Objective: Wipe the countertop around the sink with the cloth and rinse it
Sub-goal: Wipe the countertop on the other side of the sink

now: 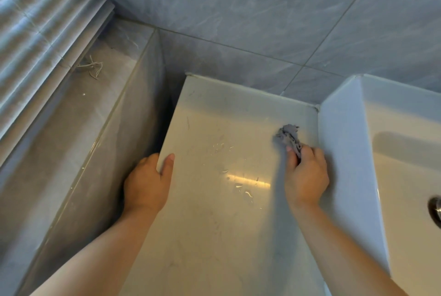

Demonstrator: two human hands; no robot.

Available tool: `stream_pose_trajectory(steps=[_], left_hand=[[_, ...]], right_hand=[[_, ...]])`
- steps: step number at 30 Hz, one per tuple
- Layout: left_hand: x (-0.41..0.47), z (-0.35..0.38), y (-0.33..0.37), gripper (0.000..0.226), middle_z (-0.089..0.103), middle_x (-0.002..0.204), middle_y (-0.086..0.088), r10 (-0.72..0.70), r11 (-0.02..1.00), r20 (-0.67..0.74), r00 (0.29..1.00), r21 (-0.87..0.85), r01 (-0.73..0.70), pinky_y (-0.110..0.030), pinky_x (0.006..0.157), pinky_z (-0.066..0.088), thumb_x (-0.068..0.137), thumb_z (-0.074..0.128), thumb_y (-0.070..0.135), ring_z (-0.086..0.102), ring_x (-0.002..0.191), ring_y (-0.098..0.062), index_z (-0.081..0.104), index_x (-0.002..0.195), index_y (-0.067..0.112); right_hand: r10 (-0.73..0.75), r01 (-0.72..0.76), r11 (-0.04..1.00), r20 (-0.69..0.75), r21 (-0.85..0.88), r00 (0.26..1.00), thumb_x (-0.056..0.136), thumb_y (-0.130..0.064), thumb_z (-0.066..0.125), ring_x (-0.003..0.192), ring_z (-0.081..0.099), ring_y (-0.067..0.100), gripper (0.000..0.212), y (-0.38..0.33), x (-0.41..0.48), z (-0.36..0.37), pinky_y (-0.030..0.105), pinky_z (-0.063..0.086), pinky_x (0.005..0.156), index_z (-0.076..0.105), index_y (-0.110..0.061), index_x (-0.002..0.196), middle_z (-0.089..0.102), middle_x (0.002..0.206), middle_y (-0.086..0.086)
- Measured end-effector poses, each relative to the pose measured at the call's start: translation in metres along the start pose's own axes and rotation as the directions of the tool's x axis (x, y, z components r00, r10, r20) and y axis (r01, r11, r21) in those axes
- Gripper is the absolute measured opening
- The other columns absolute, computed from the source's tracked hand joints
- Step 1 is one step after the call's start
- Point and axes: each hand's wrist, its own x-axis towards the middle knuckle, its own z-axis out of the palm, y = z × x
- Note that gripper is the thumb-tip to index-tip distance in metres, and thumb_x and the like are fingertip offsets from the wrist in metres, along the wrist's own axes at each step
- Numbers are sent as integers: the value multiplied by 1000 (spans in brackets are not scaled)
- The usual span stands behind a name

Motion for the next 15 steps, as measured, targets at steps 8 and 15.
stream_pose_trajectory(steps=[8, 15], left_hand=[[-1, -1, 1, 47, 62, 87, -14, 7, 1000, 11, 1000, 30, -7, -32, 62, 37, 94, 37, 49, 57, 77, -33, 58, 86, 9], [0, -1, 0, 46, 62, 90, -17, 7, 999, 11, 1000, 53, -8, -32, 63, 35, 95, 38, 48, 58, 79, -36, 59, 87, 7]], right_hand=[[-69, 17, 950, 157, 312, 985, 89, -20, 62, 74, 56, 23, 11, -8, -11, -34, 29, 36, 60, 67, -11, 93, 57, 85, 6], [-137, 147, 984, 103, -98, 985, 90, -10, 57, 87, 53, 40, 19, 9, 24, -35, 43, 44, 73, 59, -1, 107, 53, 102, 22]])
